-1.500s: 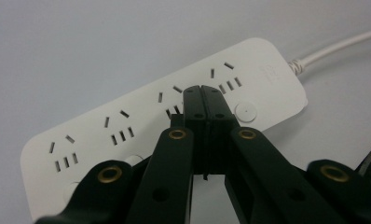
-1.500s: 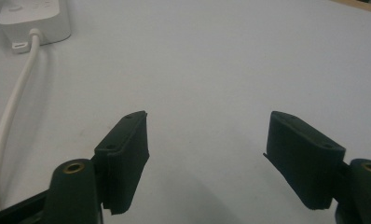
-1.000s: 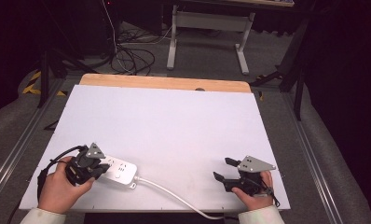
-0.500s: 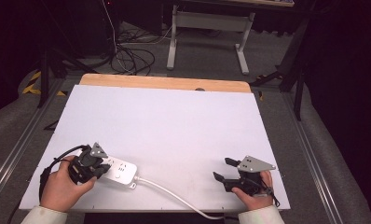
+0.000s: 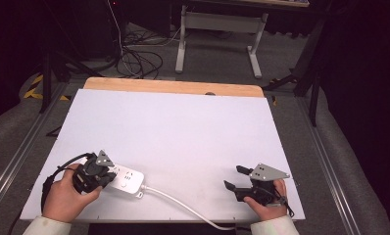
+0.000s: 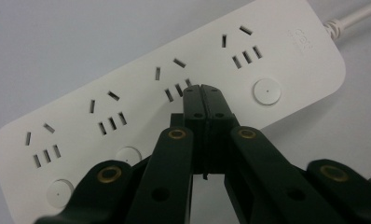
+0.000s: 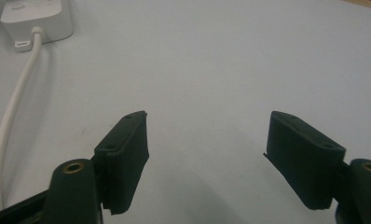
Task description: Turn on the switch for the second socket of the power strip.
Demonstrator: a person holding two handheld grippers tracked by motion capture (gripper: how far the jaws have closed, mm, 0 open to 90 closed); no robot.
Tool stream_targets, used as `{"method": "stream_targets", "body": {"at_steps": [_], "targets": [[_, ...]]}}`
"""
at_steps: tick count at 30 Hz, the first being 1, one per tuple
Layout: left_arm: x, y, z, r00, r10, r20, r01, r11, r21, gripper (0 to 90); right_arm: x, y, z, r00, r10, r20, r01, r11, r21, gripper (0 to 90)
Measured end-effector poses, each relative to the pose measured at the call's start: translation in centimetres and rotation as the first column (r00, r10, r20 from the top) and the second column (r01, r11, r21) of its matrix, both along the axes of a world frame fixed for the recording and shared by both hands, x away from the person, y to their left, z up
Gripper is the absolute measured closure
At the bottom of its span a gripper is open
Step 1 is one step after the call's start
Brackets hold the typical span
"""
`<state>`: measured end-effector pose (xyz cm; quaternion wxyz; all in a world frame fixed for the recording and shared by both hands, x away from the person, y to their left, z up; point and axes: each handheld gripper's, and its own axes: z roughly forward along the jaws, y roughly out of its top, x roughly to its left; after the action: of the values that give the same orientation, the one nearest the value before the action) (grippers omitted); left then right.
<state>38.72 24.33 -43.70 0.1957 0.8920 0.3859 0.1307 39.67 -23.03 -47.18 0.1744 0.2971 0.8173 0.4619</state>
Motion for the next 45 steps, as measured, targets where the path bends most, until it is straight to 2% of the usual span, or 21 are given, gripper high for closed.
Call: {"method": "stream_targets", "body": {"at_steps": [6,12,23,29,45], "targets": [[0.01,-0.01,-0.14,1.0,0.004,-0.001,-0.004,1.0,-0.008,90.0,-0.03,0.0,0.01,1.0,0.001,0.001,-0.001,1.0,0.0,30.0],[-0.21,-0.4,-0.15,0.9999,0.005,0.013,-0.006,0.9996,0.028,90.0,-0.03,0.01,0.01,1.0,0.001,0.0,-0.001,1.0,-0.001,30.0],[-0.13,-0.06,-0.32,0.9999,0.012,0.006,-0.012,0.9999,-0.005,90.0,-0.08,0.11,0.0,1.0,0.003,0.0,-0.003,1.0,-0.004,30.0],[-0.24,-0.3,-0.31,0.9999,0.01,0.011,-0.011,0.9998,0.016,90.0,-0.13,0.16,0.01,1.0,0.004,0.001,-0.004,1.0,-0.006,29.9],[-0.3,-0.11,-0.55,0.9998,0.017,0.014,-0.016,0.9996,-0.023,90.0,-0.14,0.12,0.01,1.0,0.002,-0.001,-0.002,1.0,-0.005,29.8]]}}
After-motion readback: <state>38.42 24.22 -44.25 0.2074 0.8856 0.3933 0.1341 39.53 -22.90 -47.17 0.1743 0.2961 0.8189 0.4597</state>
